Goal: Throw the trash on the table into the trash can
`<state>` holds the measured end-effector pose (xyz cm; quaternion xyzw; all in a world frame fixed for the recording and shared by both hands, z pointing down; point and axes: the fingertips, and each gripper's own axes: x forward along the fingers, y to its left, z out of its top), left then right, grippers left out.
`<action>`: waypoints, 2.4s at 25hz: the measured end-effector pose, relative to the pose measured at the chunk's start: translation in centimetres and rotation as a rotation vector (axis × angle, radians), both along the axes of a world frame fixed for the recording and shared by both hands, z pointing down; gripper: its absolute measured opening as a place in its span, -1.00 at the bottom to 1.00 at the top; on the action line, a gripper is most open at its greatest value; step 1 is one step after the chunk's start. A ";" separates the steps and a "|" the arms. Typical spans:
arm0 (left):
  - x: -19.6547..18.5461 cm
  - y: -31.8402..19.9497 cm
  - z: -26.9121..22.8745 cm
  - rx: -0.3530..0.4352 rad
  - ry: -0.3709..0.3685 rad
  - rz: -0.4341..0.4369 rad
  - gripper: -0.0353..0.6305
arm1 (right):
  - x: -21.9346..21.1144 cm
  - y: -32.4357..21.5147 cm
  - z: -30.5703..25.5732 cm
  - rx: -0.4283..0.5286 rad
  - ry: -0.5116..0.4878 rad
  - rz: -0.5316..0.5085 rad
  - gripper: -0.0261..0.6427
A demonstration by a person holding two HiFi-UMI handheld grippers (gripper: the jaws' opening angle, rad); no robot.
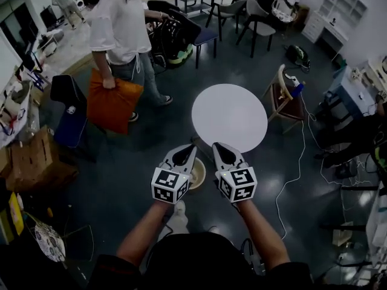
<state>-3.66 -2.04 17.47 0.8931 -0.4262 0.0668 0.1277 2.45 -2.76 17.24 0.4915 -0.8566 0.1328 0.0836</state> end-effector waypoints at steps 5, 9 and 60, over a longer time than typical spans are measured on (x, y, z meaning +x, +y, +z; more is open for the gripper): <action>3.3 5.0 -2.2 0.039 -0.020 -0.008 -0.85 | 3.0 4.7 -2.6 0.052 -0.013 -0.018 -0.86; 5.6 9.4 -3.1 0.062 -0.028 -0.016 -0.85 | 5.5 8.7 -3.9 0.081 -0.022 -0.024 -0.86; -3.1 27.3 -10.2 0.175 -0.041 -0.058 -0.85 | -4.0 25.6 -10.7 0.182 -0.051 -0.087 -0.87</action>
